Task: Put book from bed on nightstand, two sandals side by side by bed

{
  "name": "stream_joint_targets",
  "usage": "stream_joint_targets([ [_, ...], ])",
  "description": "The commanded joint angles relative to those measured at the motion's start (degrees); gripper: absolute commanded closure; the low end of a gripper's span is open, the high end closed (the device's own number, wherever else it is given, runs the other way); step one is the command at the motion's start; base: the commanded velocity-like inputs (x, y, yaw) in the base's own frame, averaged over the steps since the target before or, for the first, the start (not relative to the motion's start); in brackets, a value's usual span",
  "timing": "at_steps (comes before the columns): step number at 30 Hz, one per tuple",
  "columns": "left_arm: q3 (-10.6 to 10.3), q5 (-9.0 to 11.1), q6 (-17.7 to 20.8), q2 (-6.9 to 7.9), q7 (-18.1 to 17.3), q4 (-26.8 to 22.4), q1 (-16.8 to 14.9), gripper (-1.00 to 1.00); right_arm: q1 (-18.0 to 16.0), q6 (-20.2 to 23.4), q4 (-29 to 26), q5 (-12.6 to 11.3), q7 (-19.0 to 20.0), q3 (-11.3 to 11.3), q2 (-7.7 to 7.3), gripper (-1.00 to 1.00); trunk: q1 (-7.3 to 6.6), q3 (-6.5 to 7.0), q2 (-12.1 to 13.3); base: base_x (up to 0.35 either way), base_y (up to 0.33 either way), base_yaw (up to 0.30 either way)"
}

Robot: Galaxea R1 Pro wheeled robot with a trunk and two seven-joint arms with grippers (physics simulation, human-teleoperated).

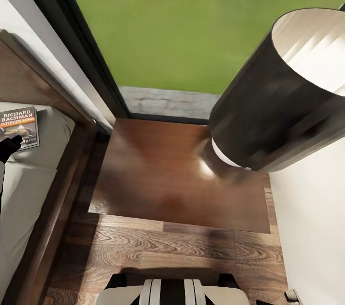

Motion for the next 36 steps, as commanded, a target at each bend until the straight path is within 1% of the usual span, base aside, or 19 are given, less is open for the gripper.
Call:
stream_joint_targets([
  [1, -0.03, 0.65, 0.29, 0.0, 0.37, 1.96, 0.02, -1.0, -0.01, 0.6, 0.01, -0.49, 0.19, 0.36, -0.01, -1.0, 0.0, -0.03, -0.01, 0.0, 0.0, 0.0],
  [22, -0.03, 0.69, 0.29, 0.0, 0.37, 1.96, 0.02, -1.0, -0.01, 0.6, 0.04, -0.53, 0.26, 0.36, -0.01, -1.0, 0.0, -0.03, -0.01, 0.0, 0.0, 0.0],
  [29, -0.02, 0.69, 0.29, 0.0, 0.37, 1.96, 0.02, -1.0, -0.01, 0.6, 0.02, -0.41, 0.27, 0.36, -0.01, -1.0, 0.0, 0.17, -0.01, 0.0, 0.0, -0.138],
  [36, -0.03, 0.69, 0.29, 0.0, 0.37, 1.96, 0.02, -1.0, -0.01, 0.6, 0.01, -0.39, 0.27, 0.36, -0.01, -1.0, 0.0, 0.21, -0.01, 0.0, 0.0, -0.029],
])
